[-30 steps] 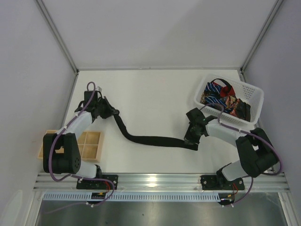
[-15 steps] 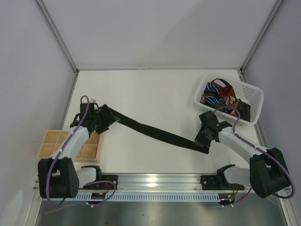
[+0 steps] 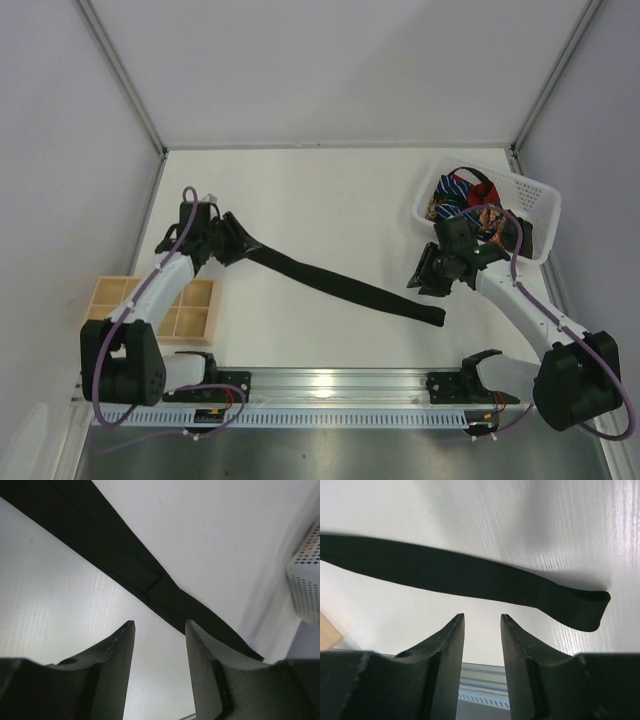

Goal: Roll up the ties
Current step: Flatten the tie

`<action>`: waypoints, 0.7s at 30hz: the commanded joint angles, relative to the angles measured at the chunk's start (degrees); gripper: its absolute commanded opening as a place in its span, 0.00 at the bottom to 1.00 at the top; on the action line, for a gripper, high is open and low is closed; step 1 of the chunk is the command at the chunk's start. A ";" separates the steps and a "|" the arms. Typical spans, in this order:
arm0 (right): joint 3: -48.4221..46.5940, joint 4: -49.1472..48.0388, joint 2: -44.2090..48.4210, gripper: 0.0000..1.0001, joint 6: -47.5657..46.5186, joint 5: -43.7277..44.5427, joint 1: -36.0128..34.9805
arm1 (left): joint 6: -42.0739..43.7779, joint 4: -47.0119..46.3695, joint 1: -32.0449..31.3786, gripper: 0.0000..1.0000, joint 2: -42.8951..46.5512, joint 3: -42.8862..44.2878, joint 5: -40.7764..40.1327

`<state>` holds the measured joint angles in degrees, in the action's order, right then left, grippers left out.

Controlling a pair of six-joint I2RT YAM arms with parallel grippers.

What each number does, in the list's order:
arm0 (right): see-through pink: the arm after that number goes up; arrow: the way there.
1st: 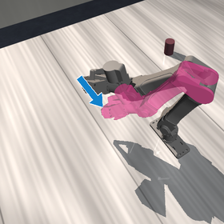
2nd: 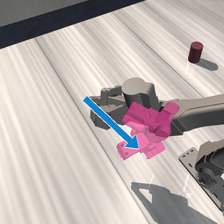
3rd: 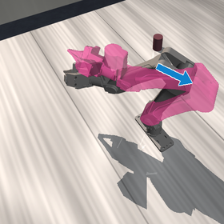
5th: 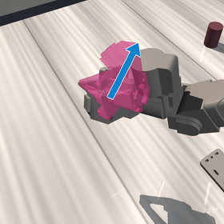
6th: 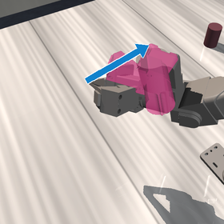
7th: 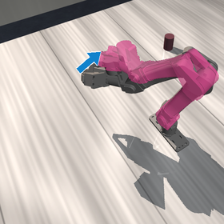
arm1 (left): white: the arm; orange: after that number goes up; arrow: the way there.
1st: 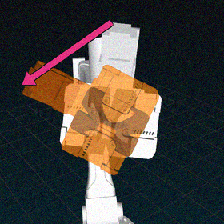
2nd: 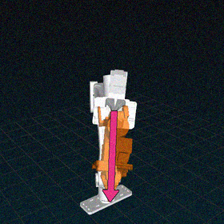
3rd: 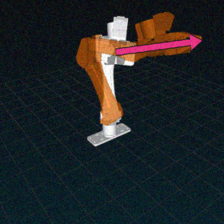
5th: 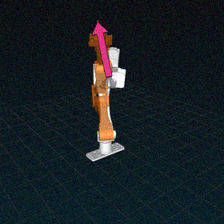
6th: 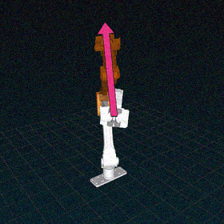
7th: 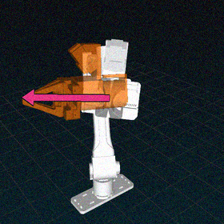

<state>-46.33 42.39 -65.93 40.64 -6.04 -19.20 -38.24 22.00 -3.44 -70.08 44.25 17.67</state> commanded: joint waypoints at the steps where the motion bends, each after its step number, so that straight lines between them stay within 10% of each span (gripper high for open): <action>1: -2.80 2.78 -2.79 0.40 -3.90 -4.06 0.39 | 4.38 2.16 0.01 0.54 -3.82 8.03 -6.23; 5: -2.81 4.19 -2.89 0.24 -3.82 -3.36 0.39 | 10.19 10.51 1.94 0.43 -14.19 20.58 -11.24; 21: -2.54 1.47 -3.33 0.31 1.19 -5.47 0.57 | 3.52 14.91 7.13 0.46 -37.57 33.79 -22.59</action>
<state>-47.40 45.34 -70.41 40.56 -10.04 -18.72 -32.62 36.77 3.88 -106.65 74.61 -2.94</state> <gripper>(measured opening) 0.312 0.470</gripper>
